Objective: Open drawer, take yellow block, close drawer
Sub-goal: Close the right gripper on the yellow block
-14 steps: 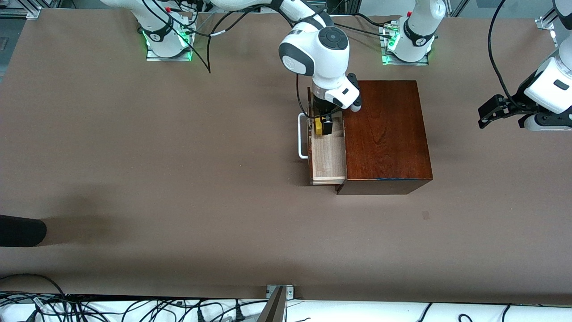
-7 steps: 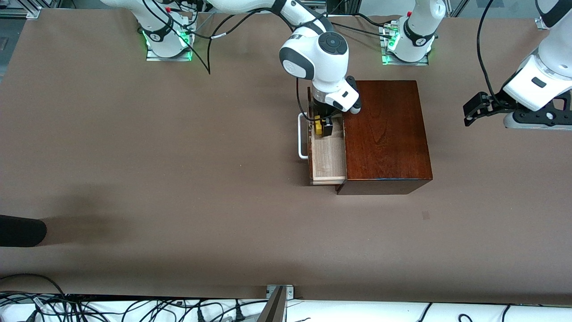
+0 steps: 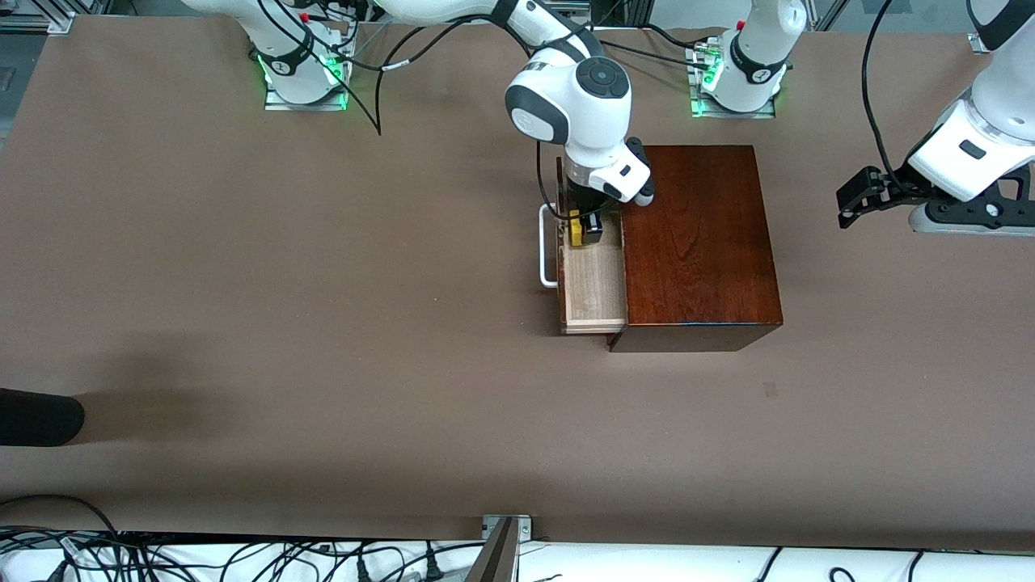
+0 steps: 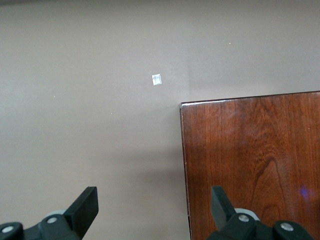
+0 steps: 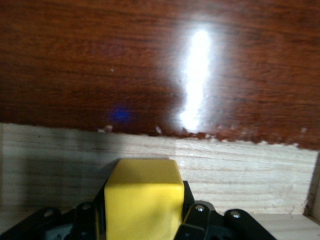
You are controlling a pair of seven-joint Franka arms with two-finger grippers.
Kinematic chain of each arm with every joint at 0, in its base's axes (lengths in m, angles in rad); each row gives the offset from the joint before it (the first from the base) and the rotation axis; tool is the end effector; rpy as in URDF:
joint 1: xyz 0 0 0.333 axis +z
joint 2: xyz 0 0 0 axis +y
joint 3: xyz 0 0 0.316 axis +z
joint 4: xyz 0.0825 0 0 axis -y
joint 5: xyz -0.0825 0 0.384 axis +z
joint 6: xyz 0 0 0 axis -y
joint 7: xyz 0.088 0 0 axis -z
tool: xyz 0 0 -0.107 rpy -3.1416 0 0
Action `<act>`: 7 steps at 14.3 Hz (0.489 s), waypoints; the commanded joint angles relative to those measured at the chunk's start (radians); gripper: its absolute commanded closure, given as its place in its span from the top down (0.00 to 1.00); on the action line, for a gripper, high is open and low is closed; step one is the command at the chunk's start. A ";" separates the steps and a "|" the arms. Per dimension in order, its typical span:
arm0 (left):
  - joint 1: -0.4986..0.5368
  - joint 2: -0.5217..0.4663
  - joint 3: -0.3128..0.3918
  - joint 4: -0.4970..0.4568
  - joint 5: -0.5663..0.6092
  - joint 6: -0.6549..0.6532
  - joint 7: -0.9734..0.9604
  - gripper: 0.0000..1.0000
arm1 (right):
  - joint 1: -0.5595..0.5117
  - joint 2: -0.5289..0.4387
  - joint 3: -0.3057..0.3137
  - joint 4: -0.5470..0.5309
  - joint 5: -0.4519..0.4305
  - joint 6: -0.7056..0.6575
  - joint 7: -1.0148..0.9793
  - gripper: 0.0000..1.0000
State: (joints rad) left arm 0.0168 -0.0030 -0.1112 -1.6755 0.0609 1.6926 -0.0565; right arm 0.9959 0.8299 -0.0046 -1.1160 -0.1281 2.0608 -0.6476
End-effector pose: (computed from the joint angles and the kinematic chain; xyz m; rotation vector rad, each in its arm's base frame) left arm 0.5601 -0.0473 0.5873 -3.0814 0.0689 -0.0379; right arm 0.4298 0.6464 0.3257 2.0104 2.2758 0.2032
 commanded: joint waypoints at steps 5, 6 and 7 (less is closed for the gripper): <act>0.000 0.041 -0.004 0.008 -0.012 0.036 -0.002 1.00 | -0.034 -0.073 -0.009 0.137 0.030 -0.182 0.097 0.00; 0.002 0.041 -0.004 0.008 -0.012 0.036 -0.002 1.00 | -0.039 -0.118 -0.029 0.137 0.030 -0.192 0.117 0.00; 0.002 0.043 -0.002 0.008 -0.012 0.036 -0.002 1.00 | -0.048 -0.145 -0.052 0.137 0.031 -0.206 0.138 0.00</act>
State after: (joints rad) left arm 0.0175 0.0402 -0.1131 -1.6767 0.0609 1.7275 -0.0565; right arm 0.9620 0.7641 -0.0280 -0.9693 -0.1163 1.9003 -0.5467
